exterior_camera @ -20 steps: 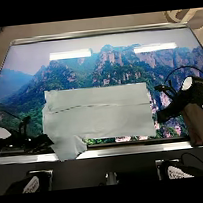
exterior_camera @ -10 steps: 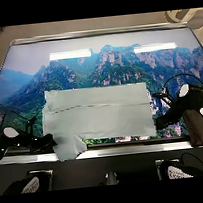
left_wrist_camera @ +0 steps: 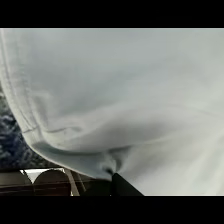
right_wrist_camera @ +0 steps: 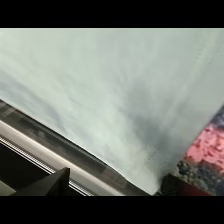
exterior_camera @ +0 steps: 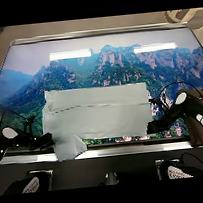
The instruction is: Fold the shirts.
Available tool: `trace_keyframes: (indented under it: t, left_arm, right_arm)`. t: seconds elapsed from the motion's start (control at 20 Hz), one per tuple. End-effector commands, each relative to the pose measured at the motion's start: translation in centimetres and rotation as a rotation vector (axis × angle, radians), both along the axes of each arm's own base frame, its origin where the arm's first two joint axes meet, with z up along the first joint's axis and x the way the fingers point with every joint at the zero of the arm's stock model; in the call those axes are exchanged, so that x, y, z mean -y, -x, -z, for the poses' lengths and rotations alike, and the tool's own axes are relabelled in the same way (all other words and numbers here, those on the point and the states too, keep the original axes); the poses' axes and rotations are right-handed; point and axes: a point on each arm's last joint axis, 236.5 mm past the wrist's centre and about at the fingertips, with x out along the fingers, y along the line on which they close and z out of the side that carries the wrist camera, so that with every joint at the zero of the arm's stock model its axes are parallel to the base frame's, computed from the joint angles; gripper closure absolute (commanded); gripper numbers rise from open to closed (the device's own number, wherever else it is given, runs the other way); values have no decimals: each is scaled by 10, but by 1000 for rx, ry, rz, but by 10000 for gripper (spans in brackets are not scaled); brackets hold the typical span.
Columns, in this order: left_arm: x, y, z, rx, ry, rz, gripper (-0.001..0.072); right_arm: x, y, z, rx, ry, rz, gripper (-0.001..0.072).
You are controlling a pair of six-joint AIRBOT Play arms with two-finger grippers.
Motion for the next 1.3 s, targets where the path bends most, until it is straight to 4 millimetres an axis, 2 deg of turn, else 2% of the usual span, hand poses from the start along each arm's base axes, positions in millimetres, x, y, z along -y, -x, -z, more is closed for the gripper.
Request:
trace_keyframes:
  t: [0.0,0.05,0.1,0.15,0.2,0.25,0.35,0.5,0.6,0.8,0.9,1.0,1.1,1.25]
  left_arm:
    - [-2,-8,-7,31,-6,-1,683]
    - [-2,-10,-8,39,-7,-1,683]
    - [-3,-13,-11,48,-9,-1,683]
    - [-3,-17,-13,59,-11,-1,684]
    - [-5,-24,-19,80,-14,3,684]
    - [-6,-33,-27,108,-19,7,684]
    - [-11,-61,-57,202,-34,38,685]
    - [-21,-112,-106,354,-67,18,686]
    - [-27,-139,-118,390,-76,11,686]
    - [-32,-195,-105,357,-43,-2,685]
    - [-31,-224,-100,352,-10,-12,685]
    - [-28,-248,-91,343,8,-9,684]
    - [-26,-260,-76,311,25,-7,684]
    - [-23,-253,-49,226,44,7,684]
  right_arm:
    - [-7,2,13,-4,-11,55,112]
    - [-7,0,16,7,-6,60,144]
    - [-5,-6,17,28,3,68,247]
    - [-5,-10,18,44,6,73,435]
    - [-3,-16,16,61,12,74,685]
    - [-1,-25,11,96,11,57,695]
    - [4,-53,-12,179,16,26,696]
    - [15,-116,-57,362,46,29,696]
    - [24,-155,-71,459,74,57,696]
    - [32,-213,-66,532,75,97,696]
    - [34,-230,-56,527,74,108,696]
    - [32,-238,-43,510,64,110,695]
    - [28,-247,-28,519,77,106,695]
    - [11,-256,-9,532,83,88,694]
